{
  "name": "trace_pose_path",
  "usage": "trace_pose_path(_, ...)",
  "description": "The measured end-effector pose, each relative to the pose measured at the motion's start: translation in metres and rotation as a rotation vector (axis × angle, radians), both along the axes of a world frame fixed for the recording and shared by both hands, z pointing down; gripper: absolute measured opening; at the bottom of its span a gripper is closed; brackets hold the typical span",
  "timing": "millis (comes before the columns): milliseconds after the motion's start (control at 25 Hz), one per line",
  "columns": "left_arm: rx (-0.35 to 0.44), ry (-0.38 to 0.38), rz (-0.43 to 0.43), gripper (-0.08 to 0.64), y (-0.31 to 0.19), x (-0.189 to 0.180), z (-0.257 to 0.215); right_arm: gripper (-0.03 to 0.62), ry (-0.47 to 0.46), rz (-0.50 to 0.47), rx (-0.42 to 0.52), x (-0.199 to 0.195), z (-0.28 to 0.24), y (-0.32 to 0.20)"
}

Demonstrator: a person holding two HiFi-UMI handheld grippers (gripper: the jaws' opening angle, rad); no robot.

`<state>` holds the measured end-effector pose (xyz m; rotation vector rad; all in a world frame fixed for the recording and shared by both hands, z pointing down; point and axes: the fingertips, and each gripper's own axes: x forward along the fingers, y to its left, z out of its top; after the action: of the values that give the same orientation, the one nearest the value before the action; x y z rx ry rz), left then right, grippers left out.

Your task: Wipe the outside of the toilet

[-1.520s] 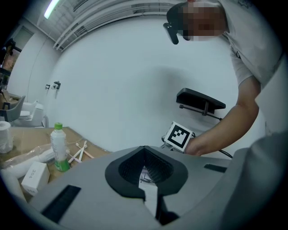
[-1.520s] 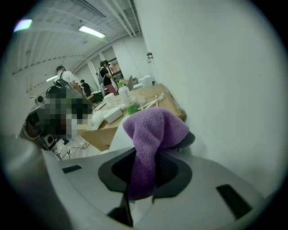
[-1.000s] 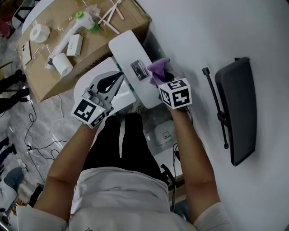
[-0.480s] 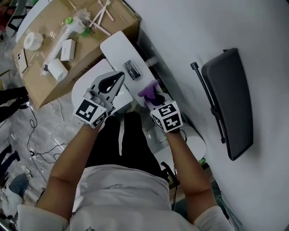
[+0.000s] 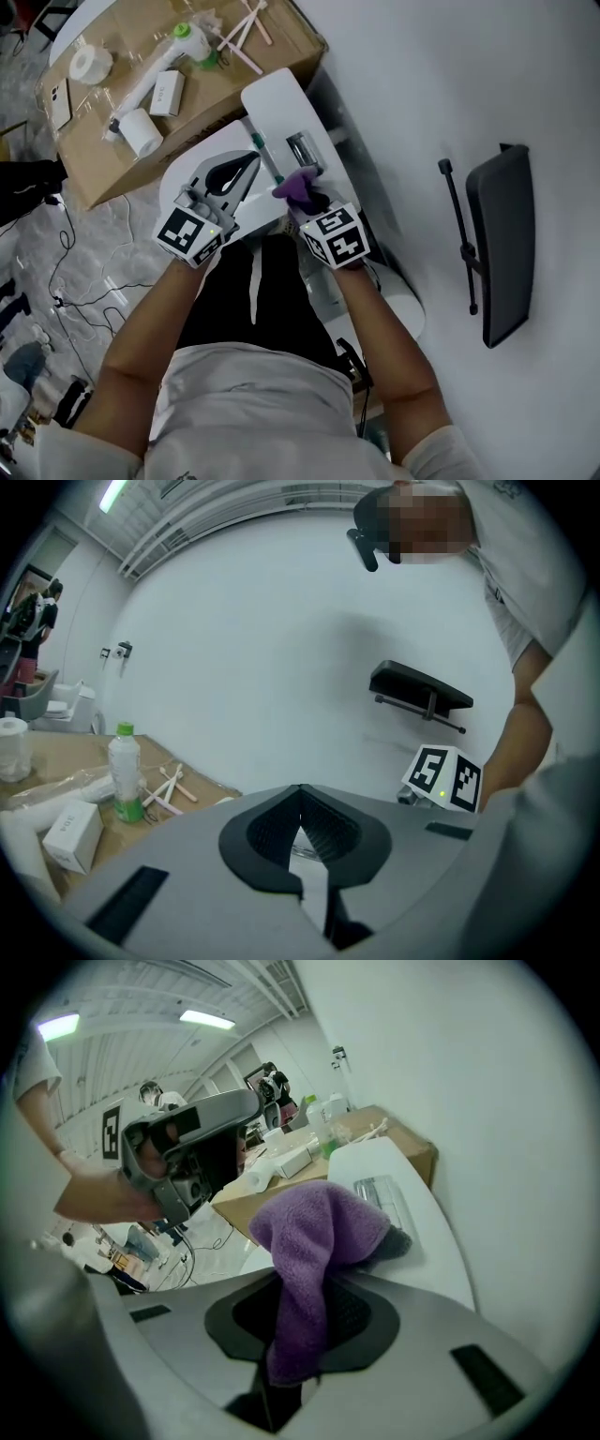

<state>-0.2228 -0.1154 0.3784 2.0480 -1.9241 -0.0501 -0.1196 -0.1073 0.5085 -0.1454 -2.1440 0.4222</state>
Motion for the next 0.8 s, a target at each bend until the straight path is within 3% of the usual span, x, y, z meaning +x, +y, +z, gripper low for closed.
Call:
trace_pose_path(320,-0.008,0.004,-0.081,0.006,0.031,-0.033,0.007,0.087,0.008,-0.036,-0.002,-0.072,0.008,-0.002)
trace_pose_path(600,-0.002,-0.005,-0.130,0.006,0.045,-0.055,0.006,0.086,0.044,0.073,-0.070,-0.122,0.003,-0.042)
trace_pose_path(800,0.007,-0.003,-0.158,0.006,0.048,-0.065,0.002,0.086,0.087,0.125,-0.064,-0.136,0.003,-0.077)
